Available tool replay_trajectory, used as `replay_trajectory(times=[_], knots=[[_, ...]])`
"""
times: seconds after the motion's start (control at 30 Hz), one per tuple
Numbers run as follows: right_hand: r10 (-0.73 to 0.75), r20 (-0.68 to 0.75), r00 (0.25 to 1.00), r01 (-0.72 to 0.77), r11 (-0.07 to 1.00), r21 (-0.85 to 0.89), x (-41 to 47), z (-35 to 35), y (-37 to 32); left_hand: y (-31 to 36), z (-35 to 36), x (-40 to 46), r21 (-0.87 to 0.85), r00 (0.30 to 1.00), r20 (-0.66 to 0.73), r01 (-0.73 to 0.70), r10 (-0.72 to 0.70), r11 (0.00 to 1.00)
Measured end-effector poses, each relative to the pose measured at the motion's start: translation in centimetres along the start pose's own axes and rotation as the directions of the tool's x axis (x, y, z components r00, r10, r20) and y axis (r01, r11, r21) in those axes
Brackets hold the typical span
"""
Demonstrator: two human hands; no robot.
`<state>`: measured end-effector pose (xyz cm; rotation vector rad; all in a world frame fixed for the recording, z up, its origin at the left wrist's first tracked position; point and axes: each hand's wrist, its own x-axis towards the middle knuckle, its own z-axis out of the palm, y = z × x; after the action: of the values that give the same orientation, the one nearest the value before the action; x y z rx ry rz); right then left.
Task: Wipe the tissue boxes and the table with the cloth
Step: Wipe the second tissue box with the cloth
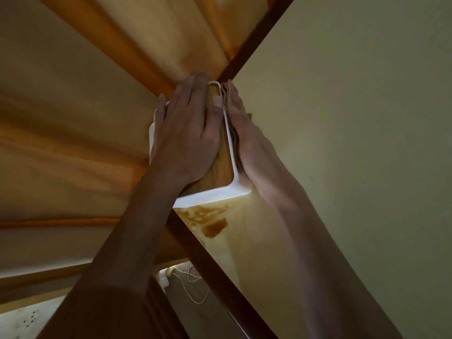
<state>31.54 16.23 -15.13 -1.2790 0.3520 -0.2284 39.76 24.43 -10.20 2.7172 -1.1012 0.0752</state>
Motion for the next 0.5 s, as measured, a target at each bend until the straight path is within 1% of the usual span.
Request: replay_trajectory(times=[0.1, 0.17, 0.33, 0.37, 0.43, 0.47, 0.5], knots=[[0.077, -0.006, 0.997, -0.077, 0.997, -0.002, 1.7, -0.9, -2.5, 0.0, 0.0, 0.1, 0.003, 1.0, 0.005, -0.013, 0.013, 1.0], [0.098, 0.022, 0.995, -0.098, 0.995, 0.011, 1.8, -1.2, -3.0, -0.1, 0.0, 0.1, 0.005, 1.0, 0.006, -0.016, 0.016, 1.0], [0.054, -0.012, 0.998, -0.053, 0.998, 0.032, 0.2, -0.6, -1.7, 0.0, -0.1, 0.0, 0.001, 1.0, 0.009, 0.008, -0.008, 1.0], [0.043, -0.009, 0.999, -0.043, 0.999, -0.015, -0.5, -0.2, -0.7, 0.1, -0.1, 0.0, 0.003, 1.0, 0.01, 0.012, -0.012, 1.0], [-0.038, 0.007, 0.999, 0.038, 0.987, -0.157, -2.9, 0.5, 1.6, 0.1, -0.1, 0.0, 0.002, 1.0, 0.008, 0.015, -0.015, 1.0], [-0.076, -0.004, 0.997, 0.074, 0.98, -0.187, -4.1, 0.9, 2.8, 0.0, -0.1, 0.0, 0.002, 1.0, 0.005, 0.014, -0.014, 1.0], [-0.072, -0.022, 0.997, 0.068, 0.987, -0.146, -5.5, 1.1, 3.4, 0.0, 0.0, 0.0, 0.002, 1.0, 0.005, 0.014, -0.014, 1.0]])
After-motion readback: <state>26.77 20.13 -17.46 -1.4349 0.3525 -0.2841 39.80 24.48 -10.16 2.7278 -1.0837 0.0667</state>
